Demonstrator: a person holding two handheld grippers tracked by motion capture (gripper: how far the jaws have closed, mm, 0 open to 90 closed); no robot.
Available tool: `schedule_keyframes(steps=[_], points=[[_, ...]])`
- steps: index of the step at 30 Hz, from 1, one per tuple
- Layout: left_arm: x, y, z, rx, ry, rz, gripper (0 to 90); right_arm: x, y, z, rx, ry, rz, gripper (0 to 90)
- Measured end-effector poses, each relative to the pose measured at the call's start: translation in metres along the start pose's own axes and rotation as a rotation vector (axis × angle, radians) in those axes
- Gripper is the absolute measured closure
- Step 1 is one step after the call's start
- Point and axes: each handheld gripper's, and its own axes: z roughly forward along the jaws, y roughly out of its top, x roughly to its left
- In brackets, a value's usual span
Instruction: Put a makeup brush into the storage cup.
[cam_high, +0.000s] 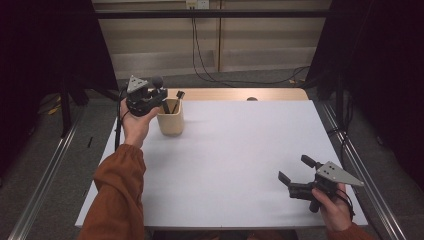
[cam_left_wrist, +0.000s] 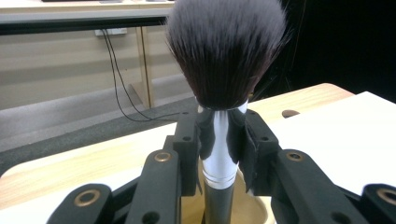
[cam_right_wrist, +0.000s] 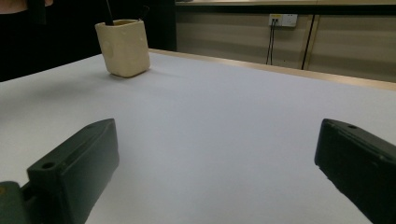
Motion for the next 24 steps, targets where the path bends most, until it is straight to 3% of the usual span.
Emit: schedule_keyframes(steps=[14, 19, 24], points=[[0.002, -0.017, 0.006, 0.029, -0.005, -0.014, 71.0, 0.001, 0.0, 0.001, 0.008, 0.003, -0.006, 0.0], [-0.006, -0.016, 0.005, 0.023, -0.017, 0.017, 71.0, 0.0, -0.001, 0.001, 0.012, 0.003, -0.01, 0.0], [-0.003, -0.023, 0.01, 0.042, -0.009, -0.004, 71.0, 0.001, 0.0, 0.001, 0.009, 0.005, -0.004, 0.0]])
